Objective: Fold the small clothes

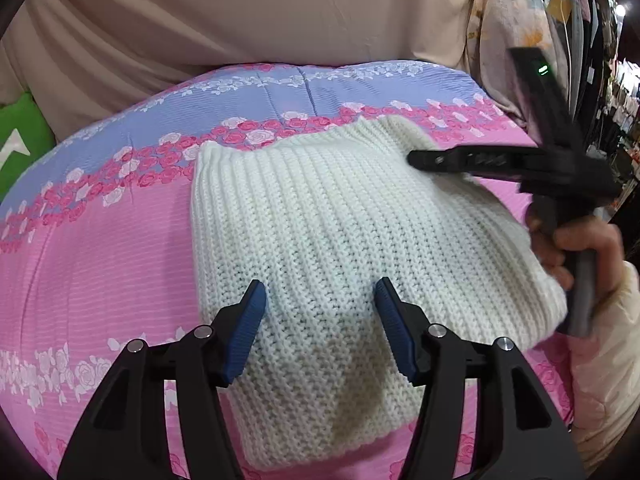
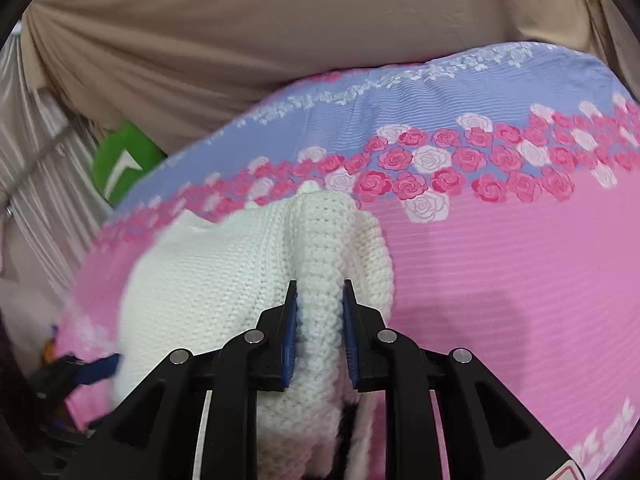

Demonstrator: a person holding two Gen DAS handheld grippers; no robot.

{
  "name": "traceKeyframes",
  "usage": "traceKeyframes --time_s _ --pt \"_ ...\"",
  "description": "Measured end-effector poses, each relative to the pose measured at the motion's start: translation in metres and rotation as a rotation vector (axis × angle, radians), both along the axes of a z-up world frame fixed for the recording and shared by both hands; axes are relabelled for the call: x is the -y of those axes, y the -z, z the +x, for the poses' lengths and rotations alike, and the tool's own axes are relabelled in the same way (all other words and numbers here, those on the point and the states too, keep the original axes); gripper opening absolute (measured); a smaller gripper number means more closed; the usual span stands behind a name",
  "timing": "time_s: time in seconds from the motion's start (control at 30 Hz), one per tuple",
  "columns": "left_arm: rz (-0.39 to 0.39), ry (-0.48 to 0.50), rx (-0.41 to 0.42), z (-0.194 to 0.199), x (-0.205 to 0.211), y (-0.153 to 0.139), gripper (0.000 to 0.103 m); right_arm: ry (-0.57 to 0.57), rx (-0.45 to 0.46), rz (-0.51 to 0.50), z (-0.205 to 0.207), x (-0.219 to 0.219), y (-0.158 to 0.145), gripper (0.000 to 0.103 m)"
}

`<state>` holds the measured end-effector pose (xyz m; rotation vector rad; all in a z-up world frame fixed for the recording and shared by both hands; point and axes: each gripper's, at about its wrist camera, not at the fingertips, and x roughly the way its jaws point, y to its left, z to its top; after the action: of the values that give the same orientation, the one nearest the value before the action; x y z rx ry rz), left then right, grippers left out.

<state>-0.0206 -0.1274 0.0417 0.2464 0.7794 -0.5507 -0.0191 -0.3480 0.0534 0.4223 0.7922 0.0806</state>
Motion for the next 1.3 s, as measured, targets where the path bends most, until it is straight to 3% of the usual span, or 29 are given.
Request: traceKeyframes --time_s 0.07,0.17,0.37,0.43,0.57,0.77,0.9,0.93,0.97,1.0,1.03,1.17,1.3 --pt "0.007 -0.001 0.007 -0.001 0.001 0.0 0.057 0.017 0.061 -0.015 -0.026 -0.005 -0.021 0.025" --pt "-0.008 -0.002 -0.002 0.0 -0.001 0.0 0.057 -0.012 0.118 -0.024 -0.07 -0.015 -0.037 0.026" --pt "0.003 -0.004 0.007 -0.002 0.002 0.0 0.062 -0.062 0.088 0.04 -0.132 -0.032 -0.024 0.034" --pt "0.007 -0.009 0.01 -0.002 0.003 0.001 0.062 -0.074 0.065 0.053 -0.14 -0.039 -0.012 0.04" --pt "0.007 -0.013 0.011 -0.003 0.003 0.001 0.062 -0.091 0.046 0.122 -0.139 -0.042 0.002 0.042" --pt "0.016 -0.02 0.019 -0.004 0.005 0.001 0.062 -0.138 0.075 0.184 -0.137 -0.05 -0.002 0.046" --pt "0.02 -0.024 0.023 -0.005 0.005 0.002 0.062 -0.11 0.061 0.135 -0.131 -0.051 0.0 0.047" --pt "0.021 -0.024 0.023 -0.005 0.005 0.001 0.062 -0.106 0.049 0.125 -0.129 -0.051 0.003 0.047" --pt "0.021 -0.025 0.022 -0.005 0.005 0.001 0.062 -0.102 0.048 0.121 -0.128 -0.049 0.004 0.037" --pt "0.019 -0.025 0.021 -0.005 0.005 0.001 0.062 -0.095 0.058 0.12 -0.129 -0.048 0.004 0.016" --pt "0.019 -0.025 0.02 -0.005 0.005 0.001 0.062 -0.092 0.075 0.125 -0.131 -0.046 0.002 0.011" --pt "0.014 -0.02 0.014 -0.004 0.005 0.0 0.065 -0.069 0.179 0.116 -0.149 -0.04 -0.02 0.01" --pt "0.011 -0.017 0.014 -0.005 0.006 0.0 0.067 -0.05 0.176 0.087 -0.156 -0.036 -0.019 0.009"
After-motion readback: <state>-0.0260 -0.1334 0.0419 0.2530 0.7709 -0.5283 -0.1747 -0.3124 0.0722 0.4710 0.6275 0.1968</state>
